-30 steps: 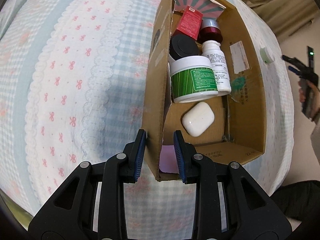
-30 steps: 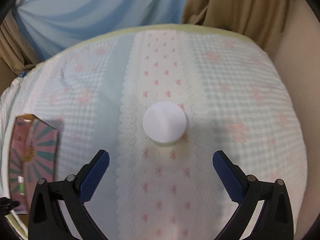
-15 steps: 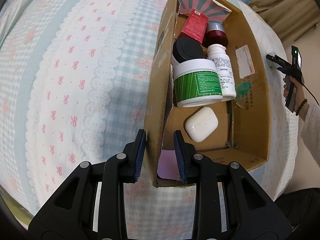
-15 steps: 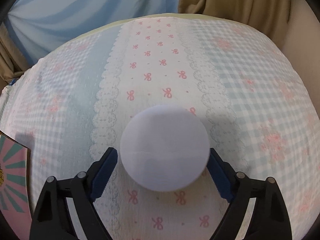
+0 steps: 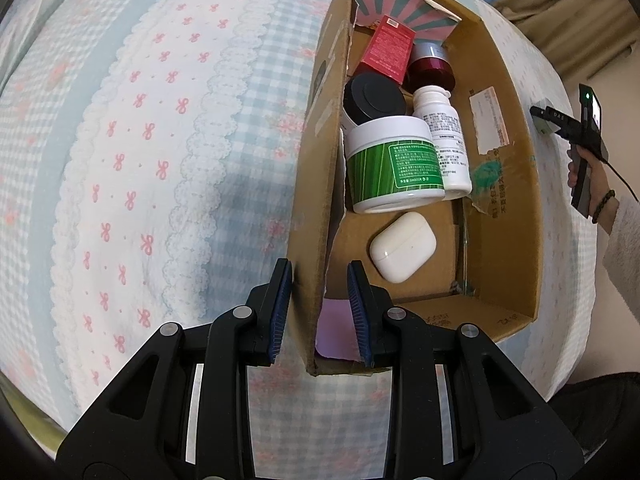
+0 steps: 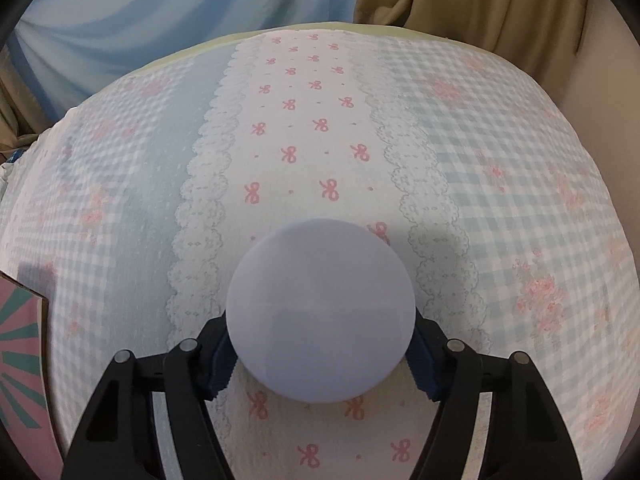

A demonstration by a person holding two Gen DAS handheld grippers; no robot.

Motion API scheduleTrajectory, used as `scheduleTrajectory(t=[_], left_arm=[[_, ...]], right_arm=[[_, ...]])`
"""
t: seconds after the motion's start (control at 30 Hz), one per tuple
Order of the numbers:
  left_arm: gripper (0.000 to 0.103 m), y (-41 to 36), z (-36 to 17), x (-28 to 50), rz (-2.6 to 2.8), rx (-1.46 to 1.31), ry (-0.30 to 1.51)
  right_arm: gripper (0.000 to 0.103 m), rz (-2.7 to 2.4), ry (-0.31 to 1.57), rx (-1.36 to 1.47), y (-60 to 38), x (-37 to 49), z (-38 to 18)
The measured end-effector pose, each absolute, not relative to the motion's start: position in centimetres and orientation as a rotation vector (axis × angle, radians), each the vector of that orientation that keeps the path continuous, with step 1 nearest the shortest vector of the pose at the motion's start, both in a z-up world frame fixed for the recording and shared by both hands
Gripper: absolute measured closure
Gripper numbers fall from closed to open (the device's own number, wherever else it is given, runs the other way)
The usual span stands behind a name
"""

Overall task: Organize rigid objects
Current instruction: 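Carry the white-lid jar with the right gripper and release it into the box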

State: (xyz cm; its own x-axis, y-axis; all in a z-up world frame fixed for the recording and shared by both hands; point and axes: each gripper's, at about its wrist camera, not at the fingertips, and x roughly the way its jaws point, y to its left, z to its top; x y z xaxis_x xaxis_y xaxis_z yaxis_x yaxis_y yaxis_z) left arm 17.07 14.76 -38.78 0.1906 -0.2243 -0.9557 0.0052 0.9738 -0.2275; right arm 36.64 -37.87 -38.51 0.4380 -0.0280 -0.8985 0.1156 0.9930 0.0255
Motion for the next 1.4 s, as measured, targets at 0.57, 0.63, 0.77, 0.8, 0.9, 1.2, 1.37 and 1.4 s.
scheduleTrajectory(t=[0.57, 0.63, 0.77, 0.8, 0.9, 1.2, 1.37, 1.4], left_arm=[[0.077, 14.3, -38.8, 17.0, -0.199, -0.134, 1.382], [0.077, 14.5, -38.9, 17.1, -0.220, -0.148, 1.388], [0.077, 14.5, -38.8, 17.1, -0.264, -0.116, 1.393], [0.077, 14.5, -38.8, 17.2, -0.271, -0.112, 1.394], [0.077, 14.7, -38.8, 17.3, -0.291, -0.106, 1.398], [0.077, 14.7, -38.8, 17.4, -0.342, -0.070, 1.395], [0.077, 15.0, -38.9, 17.4, -0.358, -0.089, 1.394], [0.077, 15.1, -38.9, 17.4, -0.360, -0.092, 1.392]], right_arm=[[0.036, -0.053, 0.973, 0.109, -32.3, 32.5, -24.8], [0.036, -0.045, 0.960, 0.122, -30.3, 31.3, -22.4], [0.036, -0.003, 0.973, 0.156, -25.9, 29.4, -19.6], [0.036, 0.008, 0.979, 0.162, -24.8, 29.0, -19.2], [0.036, 0.048, 1.005, 0.181, -20.5, 27.6, -18.8], [0.036, 0.144, 1.100, 0.219, -9.7, 26.2, -22.5], [0.036, 0.179, 1.132, 0.134, -4.8, 26.2, -26.1], [0.036, 0.182, 1.140, 0.108, -3.9, 26.3, -26.9]])
